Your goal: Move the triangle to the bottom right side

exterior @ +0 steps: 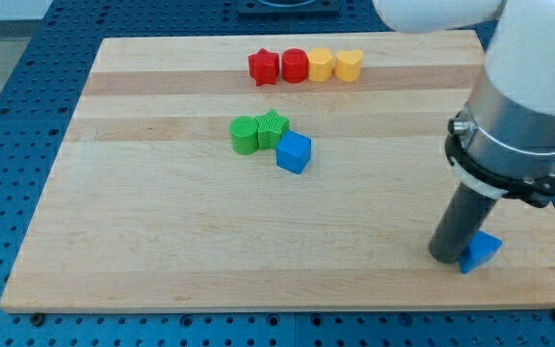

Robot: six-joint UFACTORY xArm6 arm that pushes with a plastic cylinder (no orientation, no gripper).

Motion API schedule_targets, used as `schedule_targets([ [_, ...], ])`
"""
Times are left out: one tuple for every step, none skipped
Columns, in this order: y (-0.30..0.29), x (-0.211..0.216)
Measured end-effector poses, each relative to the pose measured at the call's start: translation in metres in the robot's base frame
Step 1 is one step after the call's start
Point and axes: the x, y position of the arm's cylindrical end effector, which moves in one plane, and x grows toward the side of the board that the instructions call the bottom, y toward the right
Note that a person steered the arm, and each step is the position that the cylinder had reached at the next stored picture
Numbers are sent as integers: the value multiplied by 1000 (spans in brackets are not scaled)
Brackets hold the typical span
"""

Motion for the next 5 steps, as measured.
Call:
schedule_targets([
  [2,1],
  [-57,1],
  [-123,-2],
  [-170,-35],
  [-200,-73],
])
